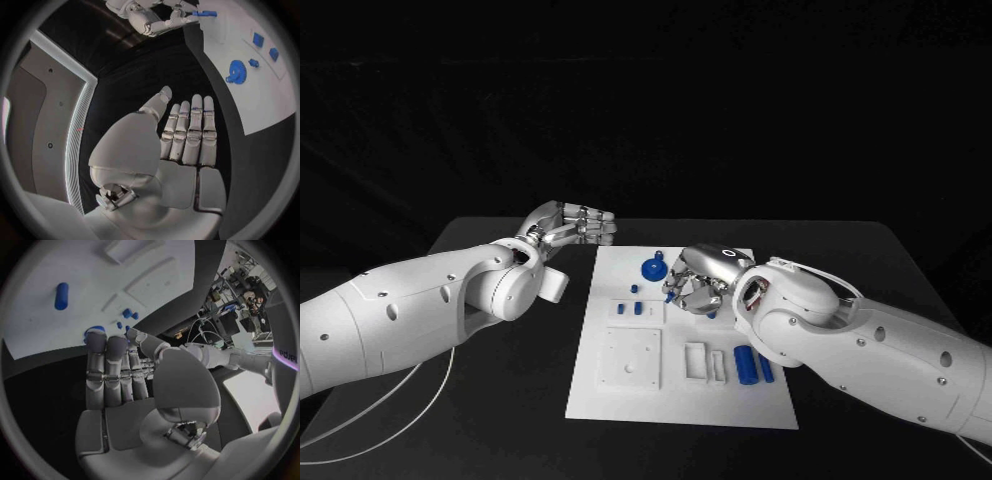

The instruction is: Assemble the parts on the task board

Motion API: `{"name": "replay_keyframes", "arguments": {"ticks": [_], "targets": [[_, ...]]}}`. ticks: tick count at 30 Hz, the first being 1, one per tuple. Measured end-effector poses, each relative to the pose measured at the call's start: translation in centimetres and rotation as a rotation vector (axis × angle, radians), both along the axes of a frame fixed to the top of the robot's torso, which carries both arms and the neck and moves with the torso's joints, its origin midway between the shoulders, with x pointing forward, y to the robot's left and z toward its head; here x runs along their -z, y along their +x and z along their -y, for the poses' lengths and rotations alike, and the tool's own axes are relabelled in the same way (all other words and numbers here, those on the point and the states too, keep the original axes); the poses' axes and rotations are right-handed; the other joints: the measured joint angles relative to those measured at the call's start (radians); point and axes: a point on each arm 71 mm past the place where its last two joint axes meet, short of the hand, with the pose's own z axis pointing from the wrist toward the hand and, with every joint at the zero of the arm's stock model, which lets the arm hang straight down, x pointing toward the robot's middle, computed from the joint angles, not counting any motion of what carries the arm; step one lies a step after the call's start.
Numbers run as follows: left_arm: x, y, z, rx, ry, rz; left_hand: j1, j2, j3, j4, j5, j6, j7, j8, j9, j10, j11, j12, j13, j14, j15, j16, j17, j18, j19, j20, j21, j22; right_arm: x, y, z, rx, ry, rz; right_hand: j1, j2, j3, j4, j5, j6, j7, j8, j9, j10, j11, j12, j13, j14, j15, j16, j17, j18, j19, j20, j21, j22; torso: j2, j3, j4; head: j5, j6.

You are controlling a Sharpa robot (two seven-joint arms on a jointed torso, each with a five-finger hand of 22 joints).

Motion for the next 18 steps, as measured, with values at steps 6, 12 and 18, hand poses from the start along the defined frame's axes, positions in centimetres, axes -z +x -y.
{"name": "replay_keyframes", "arguments": {"ticks": [6, 12, 18], "targets": [[-0.1, -0.1, 0.6, -0.004, -0.002, 0.011, 0.000, 0.000, 0.000, 0.000, 0.004, 0.000, 0.000, 0.000, 0.000, 0.000, 0.000, 0.000, 0.000, 0.000, 0.000, 0.000, 0.000, 0.000, 0.000, 0.000, 0.000, -0.003, 1.2, -1.2, -1.9, -0.059, -0.040, 0.004, 0.000, 0.000, 0.000, 0.000, 0.000, -0.001, 0.000, -0.001, 0.000, 0.000, 0.000, 0.000, 0.000, 0.000, 0.000, 0.000, 0.000, 0.001, 0.000, 0.000, 0.000, 0.001, 0.000, 0.0002, 0.0027, 0.016, -0.010], [-0.2, -0.3, 1.0, -0.005, 0.001, 0.023, 0.000, 0.000, -0.002, 0.002, 0.004, 0.000, 0.000, 0.000, 0.000, 0.000, 0.000, 0.000, 0.000, -0.003, 0.003, 0.000, 0.000, 0.000, 0.000, 0.000, 0.000, -0.008, 2.8, -1.8, -3.1, -0.094, -0.087, 0.000, 0.000, 0.000, 0.000, 0.000, 0.000, -0.001, 0.001, 0.003, 0.000, 0.000, 0.000, 0.000, 0.000, 0.000, 0.000, 0.000, 0.001, 0.002, 0.000, 0.000, 0.000, 0.003, 0.001, 0.0002, 0.0036, 0.025, -0.018], [-0.2, -0.3, 1.4, -0.002, 0.003, 0.031, 0.000, 0.000, 0.000, 0.006, 0.004, 0.004, -0.004, 0.000, 0.000, 0.000, 0.000, 0.000, 0.000, -0.031, 0.013, 0.000, -0.001, 0.000, 0.004, 0.004, 0.000, -0.016, 4.2, -1.9, -3.6, -0.107, -0.114, -0.012, -0.007, 0.002, -0.003, -0.003, 0.004, 0.002, -0.002, 0.003, 0.000, 0.000, 0.000, 0.000, -0.002, 0.000, 0.000, 0.000, 0.001, 0.002, 0.000, 0.000, 0.000, 0.004, 0.001, 0.0009, 0.0030, 0.035, -0.026]]}}
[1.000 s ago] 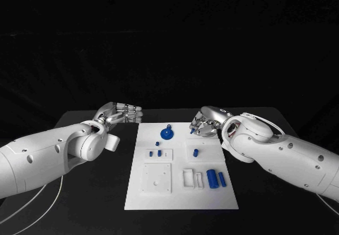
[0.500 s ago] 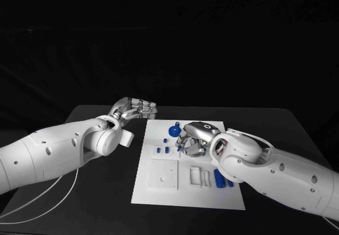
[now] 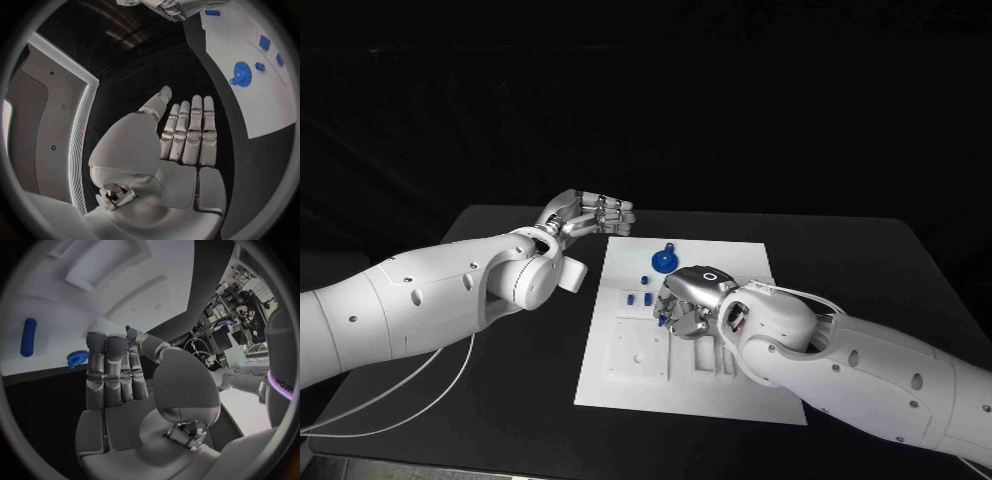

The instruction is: Assemble the parts on the task board

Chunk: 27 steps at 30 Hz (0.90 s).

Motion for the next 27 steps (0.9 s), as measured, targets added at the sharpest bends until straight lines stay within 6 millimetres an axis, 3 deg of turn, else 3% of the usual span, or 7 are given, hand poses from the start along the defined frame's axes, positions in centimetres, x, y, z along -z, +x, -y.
{"name": "replay_keyframes", "arguments": {"ticks": [16, 27], "targets": [[0.0, 0.0, 0.3, 0.002, 0.002, 0.007, 0.000, 0.000, 0.000, 0.005, 0.000, 0.000, 0.000, 0.000, 0.000, 0.000, 0.000, 0.000, 0.000, -0.011, 0.004, 0.000, -0.001, 0.000, 0.000, 0.007, 0.000, -0.011, 1.8, -0.6, -1.1, -0.034, -0.034, -0.013, 0.000, 0.000, -0.001, -0.001, 0.000, 0.002, 0.002, 0.000, 0.000, 0.000, 0.000, -0.001, 0.001, 0.000, 0.000, -0.004, 0.001, 0.001, 0.001, 0.001, 0.000, 0.002, 0.001, 0.0012, -0.0003, 0.016, -0.015], [0.0, 0.1, 0.1, -0.001, 0.004, 0.007, 0.000, 0.000, -0.003, 0.008, 0.000, 0.000, 0.000, 0.000, 0.000, 0.000, 0.000, 0.000, 0.000, -0.018, 0.004, 0.000, -0.001, 0.000, 0.000, 0.007, 0.000, -0.015, 1.9, -0.7, -1.1, -0.040, -0.040, -0.006, -0.003, 0.004, -0.006, -0.006, 0.000, 0.002, 0.002, -0.002, 0.000, 0.004, -0.004, -0.001, 0.001, 0.000, 0.000, -0.004, 0.001, 0.002, -0.003, 0.001, 0.000, 0.003, 0.000, -0.0004, -0.0009, 0.012, -0.012]]}}
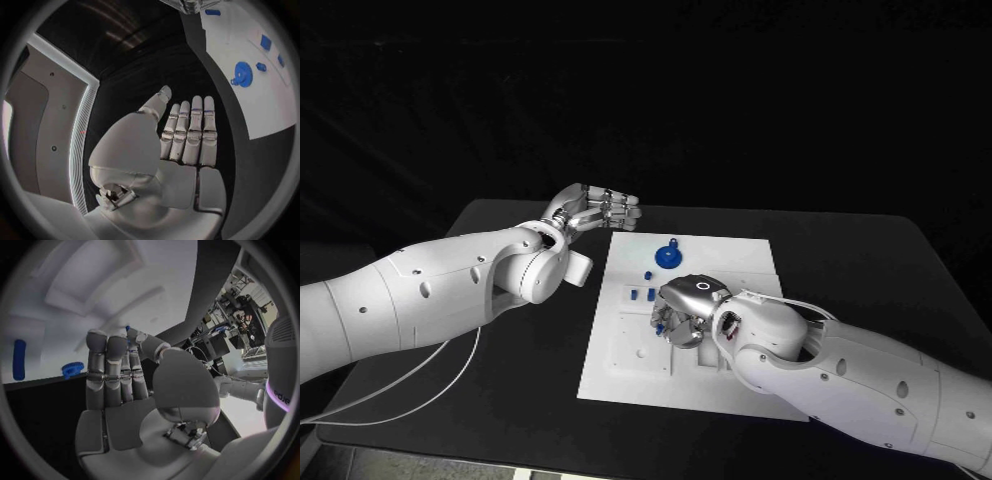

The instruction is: Assemble the parts on the task board

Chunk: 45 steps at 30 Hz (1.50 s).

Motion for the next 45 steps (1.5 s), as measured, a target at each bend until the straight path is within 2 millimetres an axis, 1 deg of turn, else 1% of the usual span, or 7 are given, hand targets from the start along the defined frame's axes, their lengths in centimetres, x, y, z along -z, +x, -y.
{"name": "replay_keyframes", "arguments": {"ticks": [7, 19, 21, 26, 29, 37, 45], "targets": [[0.02, 0.03, -0.09, -0.002, 0.001, -0.001, 0.000, 0.000, -0.003, 0.003, 0.000, 0.000, 0.000, 0.000, 0.000, -0.002, 0.002, 0.000, 0.000, 0.000, 0.000, 0.000, 0.000, 0.000, -0.002, 0.002, 0.000, -0.004, 0.04, 0.04, 0.09, 0.000, -0.005, 0.004, 0.004, 0.004, 0.000, 0.000, 0.000, 0.000, 0.000, -0.002, 0.000, 0.000, 0.000, -0.001, 0.000, 0.000, 0.000, 0.000, 0.001, 0.000, 0.000, 0.000, 0.000, 0.000, 0.000, 0.0004, 0.0001, -0.001, -0.001], [0.05, 0.15, -0.36, -0.009, 0.004, -0.001, 0.000, 0.000, -0.003, 0.003, 0.000, 0.000, 0.000, 0.000, 0.000, -0.004, 0.004, 0.000, 0.000, 0.000, 0.000, 0.000, 0.000, 0.000, -0.004, 0.004, 0.000, -0.006, 0.37, -0.17, 0.40, 0.000, -0.018, 0.008, 0.004, 0.004, -0.001, -0.002, 0.000, -0.003, -0.001, 0.002, 0.000, 0.000, 0.000, -0.001, 0.000, 0.000, 0.000, 0.000, 0.001, 0.001, 0.001, 0.001, 0.000, 0.001, 0.000, 0.0011, 0.0001, 0.003, -0.006], [0.06, 0.17, -0.39, -0.010, 0.005, -0.001, 0.000, 0.000, -0.003, 0.003, 0.000, 0.000, 0.000, 0.000, 0.000, -0.004, 0.004, 0.000, 0.000, 0.000, 0.000, 0.000, 0.000, 0.000, -0.004, 0.004, 0.000, -0.006, 0.36, -0.21, 0.38, -0.001, -0.018, 0.009, 0.004, 0.004, 0.002, -0.004, 0.000, 0.001, -0.003, 0.002, 0.000, 0.000, 0.000, -0.001, 0.000, 0.000, 0.000, 0.000, 0.001, 0.001, 0.001, 0.001, 0.000, 0.001, 0.000, 0.0012, 0.0003, 0.004, -0.007], [0.07, 0.22, -0.48, -0.013, 0.006, -0.001, 0.000, 0.000, -0.003, 0.003, 0.000, 0.000, 0.000, 0.000, 0.000, -0.004, 0.004, 0.000, 0.000, 0.000, 0.000, 0.000, 0.000, 0.000, -0.004, 0.004, 0.000, -0.006, 0.32, -0.30, 0.30, -0.003, -0.019, 0.011, 0.004, 0.004, 0.002, -0.004, -0.001, 0.006, -0.001, 0.002, 0.000, 0.000, 0.000, -0.001, 0.000, 0.000, 0.000, 0.000, 0.001, 0.001, 0.001, 0.001, 0.000, 0.001, 0.000, 0.0015, 0.0003, 0.006, -0.008], [0.08, 0.23, -0.51, -0.013, 0.006, -0.001, 0.000, 0.000, -0.005, 0.005, 0.000, 0.000, 0.000, 0.000, 0.000, -0.004, 0.004, 0.000, 0.000, -0.004, 0.004, 0.000, 0.000, 0.000, 0.000, 0.007, 0.000, -0.015, 0.32, -0.35, 0.28, -0.004, -0.020, 0.014, 0.004, 0.004, 0.001, -0.004, -0.001, 0.006, -0.001, 0.002, 0.000, 0.000, 0.000, -0.001, 0.000, 0.000, 0.000, 0.000, 0.001, 0.001, 0.001, 0.001, 0.000, 0.001, 0.000, 0.0015, 0.0002, 0.007, -0.009], [0.09, 0.26, -0.56, -0.015, 0.007, -0.001, 0.000, 0.000, -0.005, 0.005, 0.000, 0.000, 0.000, 0.000, 0.000, -0.004, 0.004, 0.000, 0.000, -0.004, 0.004, 0.000, 0.000, 0.000, 0.000, 0.007, 0.000, -0.017, 0.31, -0.41, 0.10, -0.006, -0.027, 0.023, 0.004, 0.004, 0.000, -0.006, -0.001, 0.006, -0.001, 0.000, 0.001, 0.000, 0.000, -0.001, 0.000, 0.000, 0.000, 0.000, 0.001, 0.001, 0.001, 0.001, 0.000, 0.002, 0.000, 0.0015, -0.0005, 0.008, -0.009], [0.09, 0.26, -0.52, -0.014, 0.007, -0.002, 0.000, 0.000, -0.005, 0.005, 0.000, 0.000, 0.000, 0.000, 0.000, -0.004, 0.004, 0.000, 0.000, -0.004, 0.004, 0.000, 0.000, 0.000, 0.000, 0.007, 0.000, -0.018, 0.66, -0.41, -0.45, -0.008, -0.052, 0.025, 0.004, 0.003, 0.000, -0.006, -0.001, 0.005, -0.001, -0.002, 0.001, 0.000, 0.000, 0.000, 0.000, -0.001, -0.001, -0.004, 0.002, 0.001, 0.001, 0.001, 0.000, 0.002, 0.000, 0.0000, -0.0009, 0.007, -0.011]]}}
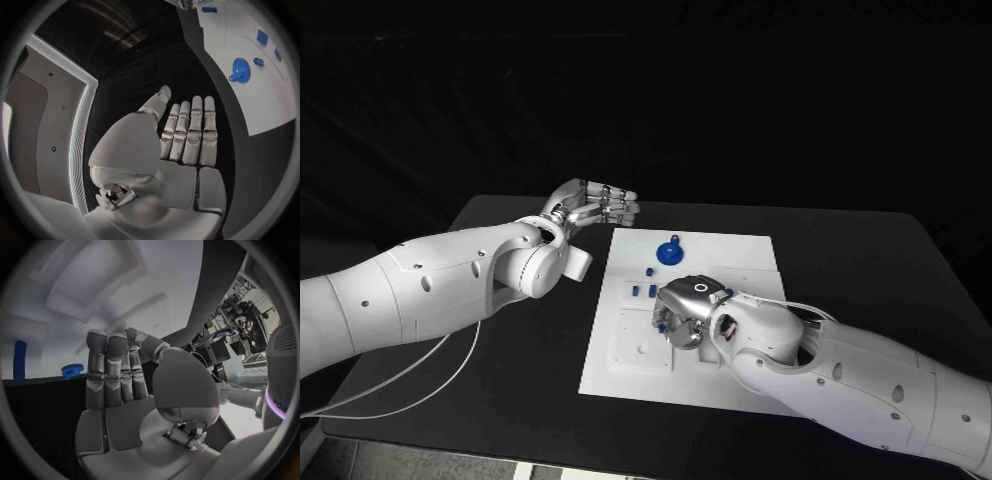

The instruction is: Assemble the parts on the task board

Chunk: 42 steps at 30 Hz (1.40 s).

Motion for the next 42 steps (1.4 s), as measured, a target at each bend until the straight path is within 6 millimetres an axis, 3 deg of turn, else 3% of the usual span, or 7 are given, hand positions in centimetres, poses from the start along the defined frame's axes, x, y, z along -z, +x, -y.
{"name": "replay_keyframes", "arguments": {"ticks": [13, 21, 22, 25, 27, 29, 42], "targets": [[0.0, 0.0, 0.0, 0.001, 0.001, -0.002, 0.004, 0.004, 0.000, 0.000, 0.000, 0.000, 0.000, 0.000, 0.000, 0.000, 0.000, 0.000, 0.000, 0.000, 0.000, 0.000, 0.000, 0.000, 0.000, 0.000, 0.000, -0.006, 0.4, 0.0, -0.5, -0.009, -0.036, 0.030, 0.000, 0.000, -0.036, 0.009, 0.001, -0.014, 0.008, 0.008, -0.001, -0.017, 0.003, 0.001, -0.002, -0.005, -0.005, 0.000, 0.001, 0.002, 0.000, 0.000, -0.014, -0.001, -0.001, -0.0002, 0.0004, -0.001, -0.005], [0.0, 0.0, 0.0, 0.000, 0.002, -0.005, 0.008, 0.000, -0.003, 0.003, 0.000, 0.000, 0.000, 0.000, 0.000, -0.004, 0.004, 0.000, 0.000, -0.003, 0.003, 0.000, 0.000, 0.000, 0.000, 0.000, 0.000, -0.011, 0.5, -0.2, -0.3, -0.009, -0.027, 0.035, -0.041, -0.050, -0.093, 0.035, -0.042, -0.124, 0.025, 0.008, -0.006, -0.123, 0.002, 0.008, 0.002, -0.004, 0.022, 0.000, -0.006, 0.007, 0.000, 0.015, -0.064, -0.031, -0.001, 0.0004, -0.0002, 0.000, -0.003], [0.0, 0.0, 0.0, 0.000, 0.002, -0.005, 0.008, 0.000, -0.003, 0.003, 0.000, 0.000, 0.000, 0.000, 0.000, -0.004, 0.004, 0.000, 0.000, -0.003, 0.003, 0.000, 0.000, 0.000, 0.000, 0.000, 0.000, -0.012, 0.5, -0.2, -0.3, -0.009, -0.024, 0.035, -0.041, -0.066, -0.109, 0.039, -0.041, -0.155, 0.024, 0.007, -0.006, -0.189, 0.034, 0.000, -0.003, -0.007, 0.026, -0.005, -0.011, 0.007, 0.001, 0.022, -0.080, -0.040, -0.001, 0.0003, -0.0002, 0.000, -0.003], [0.0, 0.0, -0.1, -0.001, 0.003, -0.006, 0.008, 0.000, -0.006, 0.006, 0.000, 0.000, 0.000, 0.000, 0.000, -0.004, 0.004, 0.000, 0.000, -0.003, 0.003, 0.000, 0.000, 0.000, 0.000, 0.000, 0.000, -0.014, 0.5, -0.5, 0.1, -0.006, -0.017, 0.032, -0.007, -0.078, -0.239, 0.068, -0.017, -0.185, 0.015, 0.007, -0.006, -0.226, 0.028, 0.000, -0.003, -0.012, 0.039, -0.008, -0.024, 0.018, 0.002, 0.037, -0.128, -0.077, 0.000, 0.0009, 0.0003, -0.001, -0.002], [0.1, 0.0, -0.1, -0.002, 0.003, -0.007, 0.008, 0.000, -0.006, 0.006, 0.000, 0.000, 0.000, 0.000, 0.000, -0.004, 0.004, 0.000, 0.000, -0.003, 0.003, 0.000, 0.000, 0.000, 0.000, 0.000, 0.000, -0.014, 0.6, -0.6, 0.5, 0.001, -0.015, 0.029, 0.015, -0.080, -0.296, 0.095, -0.014, -0.192, 0.013, 0.007, -0.006, -0.288, 0.070, -0.006, -0.014, -0.012, 0.042, -0.008, -0.031, 0.028, 0.002, 0.038, -0.141, -0.097, 0.000, 0.0016, 0.0009, -0.001, -0.002], [0.1, 0.0, -0.3, -0.005, 0.004, -0.008, 0.008, 0.000, -0.006, 0.006, 0.000, 0.000, 0.000, 0.000, 0.000, -0.004, 0.004, 0.000, 0.000, -0.003, 0.003, 0.000, 0.000, 0.000, 0.000, 0.000, 0.000, -0.014, 0.5, -0.6, 1.2, 0.015, -0.012, 0.027, 0.025, -0.091, -0.317, 0.113, -0.014, -0.195, 0.011, 0.007, -0.006, -0.294, 0.074, 0.004, -0.008, -0.015, 0.045, -0.007, -0.037, 0.029, 0.002, 0.038, -0.141, -0.109, 0.000, 0.0015, 0.0007, -0.001, -0.001], [0.1, 0.2, -0.7, -0.015, 0.009, -0.010, 0.008, 0.000, -0.009, 0.009, -0.004, 0.000, 0.000, 0.000, 0.000, -0.004, 0.004, 0.000, 0.000, -0.003, 0.003, 0.000, 0.000, 0.000, 0.004, 0.004, 0.000, -0.021, -4.6, 1.3, 5.7, 0.150, 0.079, 0.088, 0.044, -0.096, -0.241, 0.111, -0.039, -0.190, 0.016, 0.007, -0.006, -0.239, 0.062, 0.009, -0.003, -0.014, 0.043, 0.003, -0.047, 0.029, 0.002, 0.038, -0.123, -0.134, -0.001, 0.0009, -0.0012, -0.010, 0.012]]}}
